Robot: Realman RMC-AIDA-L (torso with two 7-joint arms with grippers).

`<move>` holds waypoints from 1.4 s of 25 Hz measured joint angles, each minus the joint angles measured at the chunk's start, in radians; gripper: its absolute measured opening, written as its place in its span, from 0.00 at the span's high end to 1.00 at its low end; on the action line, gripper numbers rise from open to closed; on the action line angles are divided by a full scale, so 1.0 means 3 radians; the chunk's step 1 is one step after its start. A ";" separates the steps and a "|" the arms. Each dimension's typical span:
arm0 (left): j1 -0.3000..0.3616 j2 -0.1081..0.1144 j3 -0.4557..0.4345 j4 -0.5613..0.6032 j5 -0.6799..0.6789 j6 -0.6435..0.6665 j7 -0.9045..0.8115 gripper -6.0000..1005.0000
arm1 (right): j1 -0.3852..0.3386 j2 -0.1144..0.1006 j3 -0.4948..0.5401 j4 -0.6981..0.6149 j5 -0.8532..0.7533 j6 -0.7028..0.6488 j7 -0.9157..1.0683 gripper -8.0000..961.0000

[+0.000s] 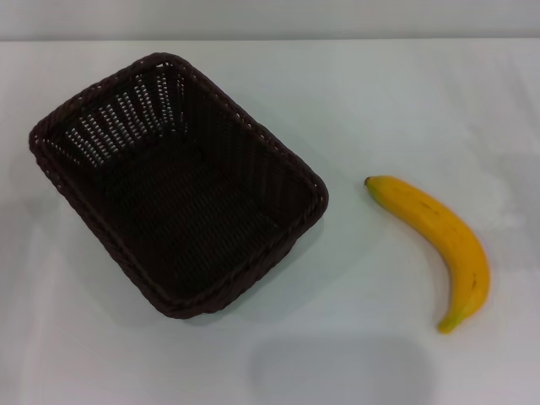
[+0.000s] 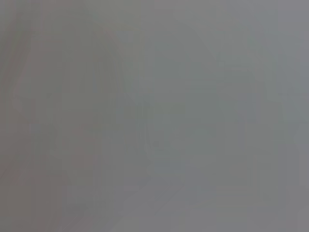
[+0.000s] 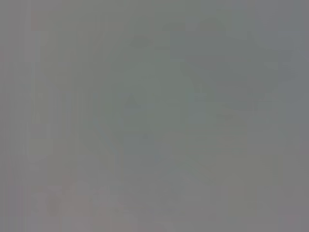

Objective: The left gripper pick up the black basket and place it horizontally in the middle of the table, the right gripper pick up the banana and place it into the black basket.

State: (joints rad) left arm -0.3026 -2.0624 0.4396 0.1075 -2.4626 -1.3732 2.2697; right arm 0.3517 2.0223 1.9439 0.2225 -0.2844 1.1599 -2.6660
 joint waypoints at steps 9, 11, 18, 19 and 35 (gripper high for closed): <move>0.0227 0.0576 0.0002 0.1420 0.1787 0.0177 -0.2971 0.14 | 0.0014 -0.0002 -0.0018 0.0024 0.0022 0.0000 0.0000 0.11; 0.0123 0.0765 0.0003 0.1632 0.2312 0.0125 -0.3441 0.14 | 0.0033 -0.0002 -0.0025 0.0025 0.0023 0.0000 0.0000 0.11; -0.0777 0.1449 0.0006 0.1893 0.4148 -0.0215 -0.4380 0.14 | 0.0067 0.0000 -0.0030 0.0026 0.0022 0.0008 0.0000 0.11; -0.0908 0.1484 0.0013 0.1893 0.4354 -0.0241 -0.4407 0.14 | 0.0068 0.0001 -0.0030 0.0026 0.0021 0.0008 0.0000 0.11; -0.2185 0.1253 0.1109 0.1674 0.6035 -0.0362 -0.4412 0.22 | 0.0055 0.0014 -0.0085 -0.0001 0.0028 0.0192 0.0009 0.11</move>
State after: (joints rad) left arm -0.9581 -1.6866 0.7724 0.6097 -0.6520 -1.4818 0.9462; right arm 0.3681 2.0264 1.9183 0.2222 -0.2761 1.2175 -2.6632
